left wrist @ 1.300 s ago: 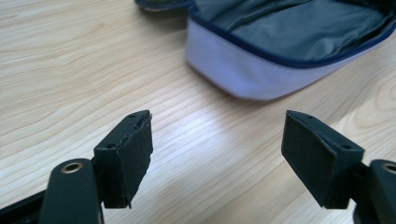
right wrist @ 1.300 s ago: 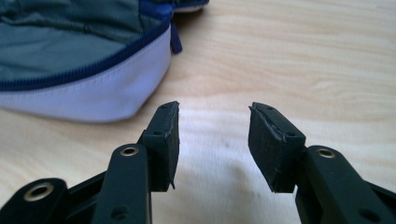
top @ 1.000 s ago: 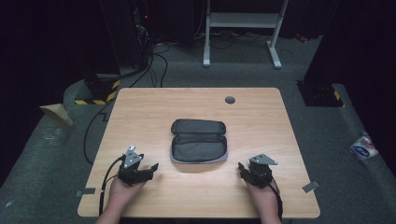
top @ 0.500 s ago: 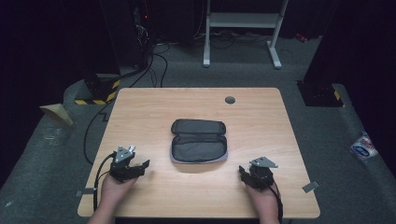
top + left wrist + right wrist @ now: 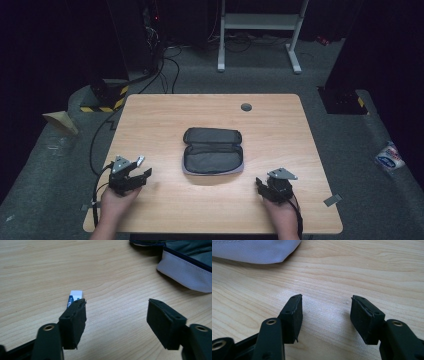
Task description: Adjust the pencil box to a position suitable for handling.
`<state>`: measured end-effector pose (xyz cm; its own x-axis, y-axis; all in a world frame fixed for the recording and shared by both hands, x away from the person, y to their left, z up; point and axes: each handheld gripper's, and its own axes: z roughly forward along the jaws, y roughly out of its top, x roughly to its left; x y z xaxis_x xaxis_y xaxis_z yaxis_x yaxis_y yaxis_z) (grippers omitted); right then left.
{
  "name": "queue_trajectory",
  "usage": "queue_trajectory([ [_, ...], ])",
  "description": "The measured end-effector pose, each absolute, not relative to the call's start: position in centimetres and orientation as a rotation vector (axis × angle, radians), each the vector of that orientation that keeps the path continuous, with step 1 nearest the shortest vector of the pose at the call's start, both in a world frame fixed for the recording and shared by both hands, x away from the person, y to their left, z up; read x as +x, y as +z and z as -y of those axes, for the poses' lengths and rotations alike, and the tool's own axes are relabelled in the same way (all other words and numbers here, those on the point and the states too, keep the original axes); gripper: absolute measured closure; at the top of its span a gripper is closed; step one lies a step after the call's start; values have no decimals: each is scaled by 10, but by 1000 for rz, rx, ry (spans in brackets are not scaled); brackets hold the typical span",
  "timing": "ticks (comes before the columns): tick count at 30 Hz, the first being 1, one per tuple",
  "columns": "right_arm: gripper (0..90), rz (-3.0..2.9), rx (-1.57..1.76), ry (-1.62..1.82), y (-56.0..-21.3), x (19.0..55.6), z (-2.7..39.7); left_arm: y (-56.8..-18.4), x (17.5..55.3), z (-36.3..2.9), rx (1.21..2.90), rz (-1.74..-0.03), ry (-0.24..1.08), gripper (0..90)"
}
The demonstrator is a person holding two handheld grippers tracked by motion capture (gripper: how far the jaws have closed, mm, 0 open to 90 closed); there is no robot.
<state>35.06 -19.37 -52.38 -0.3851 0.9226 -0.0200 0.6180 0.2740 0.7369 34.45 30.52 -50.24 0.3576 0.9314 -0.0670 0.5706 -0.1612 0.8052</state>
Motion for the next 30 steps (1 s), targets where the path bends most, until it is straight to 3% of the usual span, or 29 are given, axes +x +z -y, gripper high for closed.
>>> queue_trajectory([
  [18, 434, -2101, 1387, 904, -524, 350, 194, -513, 357, -325, 1841, -1385, 648, 419],
  [30, 434, -2101, 1387, 904, -524, 350, 194, -519, 374, -332, 1810, -1425, 621, 467],
])
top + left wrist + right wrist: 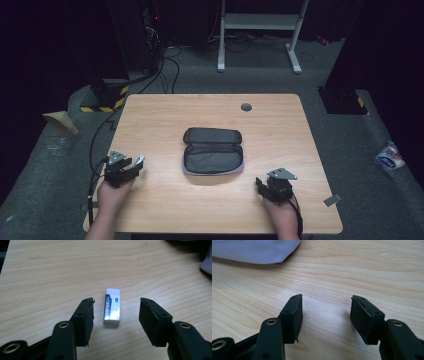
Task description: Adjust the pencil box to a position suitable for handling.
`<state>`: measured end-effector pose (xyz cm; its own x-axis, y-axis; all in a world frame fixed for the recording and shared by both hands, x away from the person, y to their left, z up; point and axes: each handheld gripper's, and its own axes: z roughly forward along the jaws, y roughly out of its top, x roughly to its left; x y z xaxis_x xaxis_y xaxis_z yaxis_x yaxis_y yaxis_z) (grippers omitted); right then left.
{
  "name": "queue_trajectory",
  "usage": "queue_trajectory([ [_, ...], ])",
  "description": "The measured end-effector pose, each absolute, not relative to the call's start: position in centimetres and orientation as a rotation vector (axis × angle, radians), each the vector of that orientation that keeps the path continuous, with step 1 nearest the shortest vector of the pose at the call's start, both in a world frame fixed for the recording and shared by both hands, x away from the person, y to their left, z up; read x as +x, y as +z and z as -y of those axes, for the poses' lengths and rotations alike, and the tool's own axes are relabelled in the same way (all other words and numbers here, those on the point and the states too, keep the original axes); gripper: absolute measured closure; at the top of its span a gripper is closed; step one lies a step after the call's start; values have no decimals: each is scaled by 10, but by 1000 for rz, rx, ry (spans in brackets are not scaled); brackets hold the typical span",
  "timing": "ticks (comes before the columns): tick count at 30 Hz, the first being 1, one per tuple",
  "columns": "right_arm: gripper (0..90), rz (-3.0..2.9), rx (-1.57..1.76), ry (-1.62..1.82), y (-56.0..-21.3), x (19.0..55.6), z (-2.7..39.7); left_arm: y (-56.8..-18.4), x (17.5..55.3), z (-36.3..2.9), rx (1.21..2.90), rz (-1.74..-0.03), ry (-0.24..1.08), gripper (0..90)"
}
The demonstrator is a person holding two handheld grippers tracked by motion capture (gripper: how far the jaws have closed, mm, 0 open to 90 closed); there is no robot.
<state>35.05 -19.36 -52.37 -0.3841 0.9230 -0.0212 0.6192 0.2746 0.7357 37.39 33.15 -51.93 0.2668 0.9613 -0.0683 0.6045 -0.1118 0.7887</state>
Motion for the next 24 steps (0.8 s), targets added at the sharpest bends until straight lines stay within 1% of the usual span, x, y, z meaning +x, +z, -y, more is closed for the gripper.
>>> queue_trajectory([
  [6, 434, -2101, 1388, 904, -524, 350, 194, -524, 381, -333, 1796, -1428, 633, 496],
  [11, 434, -2100, 1389, 904, -524, 350, 194, -526, 386, -337, 1770, -1457, 606, 530],
  [13, 434, -2100, 1390, 904, -524, 350, 193, -526, 389, -333, 1821, -1454, 605, 530],
  [15, 434, -2099, 1390, 903, -524, 350, 193, -527, 389, -328, 1864, -1448, 634, 533],
  [22, 436, -2095, 1398, 903, -524, 350, 193, -528, 387, -323, 1884, -1430, 672, 609],
  [24, 436, -2095, 1395, 903, -524, 350, 193, -528, 386, -323, 1899, -1414, 674, 654],
])
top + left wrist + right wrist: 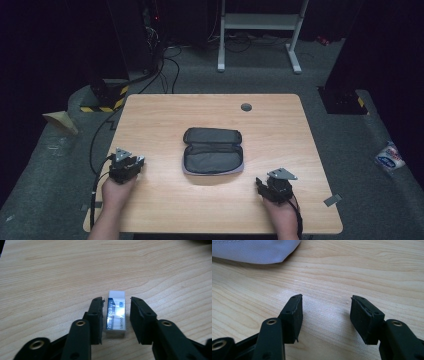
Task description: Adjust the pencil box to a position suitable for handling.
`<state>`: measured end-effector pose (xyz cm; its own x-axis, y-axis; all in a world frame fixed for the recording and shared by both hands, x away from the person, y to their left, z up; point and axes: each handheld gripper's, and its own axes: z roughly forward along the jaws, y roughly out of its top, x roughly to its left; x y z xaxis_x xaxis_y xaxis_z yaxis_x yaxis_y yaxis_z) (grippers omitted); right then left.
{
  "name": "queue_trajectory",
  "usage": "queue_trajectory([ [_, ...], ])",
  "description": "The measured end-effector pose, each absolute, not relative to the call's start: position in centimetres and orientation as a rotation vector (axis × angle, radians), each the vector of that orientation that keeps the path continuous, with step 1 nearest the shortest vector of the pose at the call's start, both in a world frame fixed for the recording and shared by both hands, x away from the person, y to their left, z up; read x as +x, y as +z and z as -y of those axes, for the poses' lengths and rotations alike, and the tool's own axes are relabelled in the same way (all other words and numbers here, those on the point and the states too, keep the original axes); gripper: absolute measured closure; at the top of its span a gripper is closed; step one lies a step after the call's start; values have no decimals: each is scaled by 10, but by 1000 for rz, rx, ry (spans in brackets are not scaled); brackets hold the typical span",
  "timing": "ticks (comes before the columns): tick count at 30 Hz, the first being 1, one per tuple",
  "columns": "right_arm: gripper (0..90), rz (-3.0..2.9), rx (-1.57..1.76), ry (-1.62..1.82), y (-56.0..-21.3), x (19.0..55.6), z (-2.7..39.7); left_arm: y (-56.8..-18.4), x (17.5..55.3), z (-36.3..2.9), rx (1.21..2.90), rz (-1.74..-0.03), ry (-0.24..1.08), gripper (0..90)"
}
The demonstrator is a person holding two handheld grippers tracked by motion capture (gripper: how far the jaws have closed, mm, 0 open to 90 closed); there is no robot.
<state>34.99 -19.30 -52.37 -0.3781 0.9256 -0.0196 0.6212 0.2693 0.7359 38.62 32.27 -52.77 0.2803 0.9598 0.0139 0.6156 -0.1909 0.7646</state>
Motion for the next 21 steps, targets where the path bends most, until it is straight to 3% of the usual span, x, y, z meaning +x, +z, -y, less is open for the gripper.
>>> queue_trajectory([
  [3, 436, -2094, 1397, 905, -524, 350, 193, -528, 385, -321, 1902, -1401, 687, 725],
  [21, 437, -2096, 1395, 904, -524, 350, 193, -514, 372, -315, 1839, -1358, 713, 729],
])
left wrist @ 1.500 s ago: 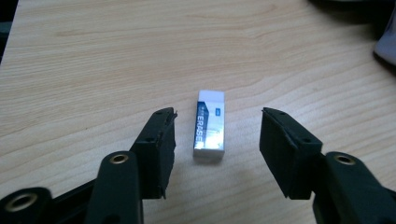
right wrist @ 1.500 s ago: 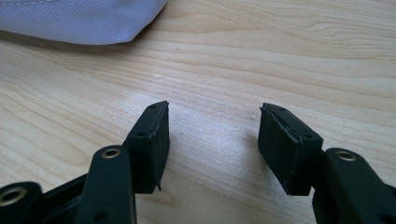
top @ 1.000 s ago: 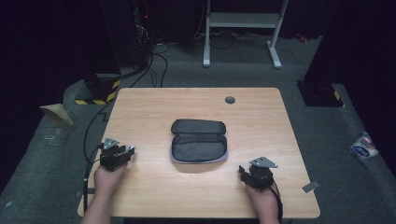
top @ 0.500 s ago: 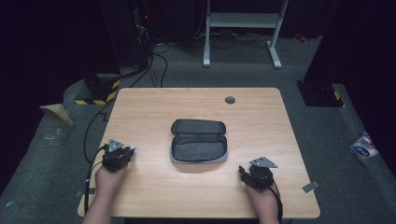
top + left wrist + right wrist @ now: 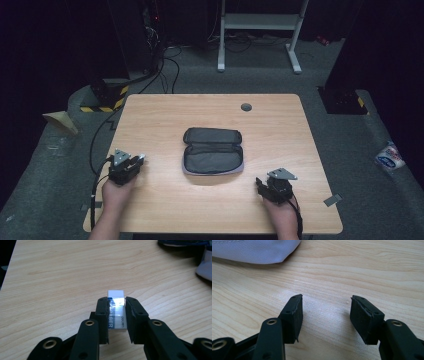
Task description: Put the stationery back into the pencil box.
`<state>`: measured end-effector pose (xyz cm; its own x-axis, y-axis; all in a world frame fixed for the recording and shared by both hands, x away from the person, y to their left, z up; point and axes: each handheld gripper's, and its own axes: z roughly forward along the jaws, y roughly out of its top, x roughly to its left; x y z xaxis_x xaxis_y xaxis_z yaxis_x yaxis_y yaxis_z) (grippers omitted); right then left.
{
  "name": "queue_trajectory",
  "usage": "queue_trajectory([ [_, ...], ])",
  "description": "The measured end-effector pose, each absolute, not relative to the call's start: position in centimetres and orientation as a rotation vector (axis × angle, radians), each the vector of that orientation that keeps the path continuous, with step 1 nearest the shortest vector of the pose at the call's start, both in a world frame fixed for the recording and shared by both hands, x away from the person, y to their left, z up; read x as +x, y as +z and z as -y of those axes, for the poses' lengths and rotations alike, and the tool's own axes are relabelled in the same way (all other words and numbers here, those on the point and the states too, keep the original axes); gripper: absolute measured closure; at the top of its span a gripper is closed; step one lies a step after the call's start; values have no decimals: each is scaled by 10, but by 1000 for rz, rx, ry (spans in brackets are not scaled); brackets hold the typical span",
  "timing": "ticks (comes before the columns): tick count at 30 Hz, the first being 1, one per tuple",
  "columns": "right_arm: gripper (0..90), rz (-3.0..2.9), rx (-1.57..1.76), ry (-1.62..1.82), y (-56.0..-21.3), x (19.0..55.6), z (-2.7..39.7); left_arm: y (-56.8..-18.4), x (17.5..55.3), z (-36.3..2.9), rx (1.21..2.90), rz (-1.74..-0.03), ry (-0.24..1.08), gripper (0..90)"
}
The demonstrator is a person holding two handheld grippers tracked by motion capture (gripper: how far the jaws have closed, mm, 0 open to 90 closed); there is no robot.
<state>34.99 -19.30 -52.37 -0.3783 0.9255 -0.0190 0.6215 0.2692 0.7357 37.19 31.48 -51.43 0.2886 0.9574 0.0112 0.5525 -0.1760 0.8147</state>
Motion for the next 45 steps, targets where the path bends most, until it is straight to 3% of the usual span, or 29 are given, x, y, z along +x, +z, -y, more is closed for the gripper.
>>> queue_trajectory([
  [20, 440, -2097, 1394, 907, -524, 350, 193, -488, 337, -292, 1786, -1235, 639, 728],
  [28, 411, -2129, 1374, 914, -523, 351, 195, -481, 333, -273, 1806, -1205, 619, 728],
  [35, 332, -2143, 1372, 910, -523, 352, 195, -473, 335, -261, 1793, -1218, 586, 728],
  [45, 328, -2140, 1375, 912, -524, 353, 195, -466, 338, -243, 1782, -1224, 539, 728],
])
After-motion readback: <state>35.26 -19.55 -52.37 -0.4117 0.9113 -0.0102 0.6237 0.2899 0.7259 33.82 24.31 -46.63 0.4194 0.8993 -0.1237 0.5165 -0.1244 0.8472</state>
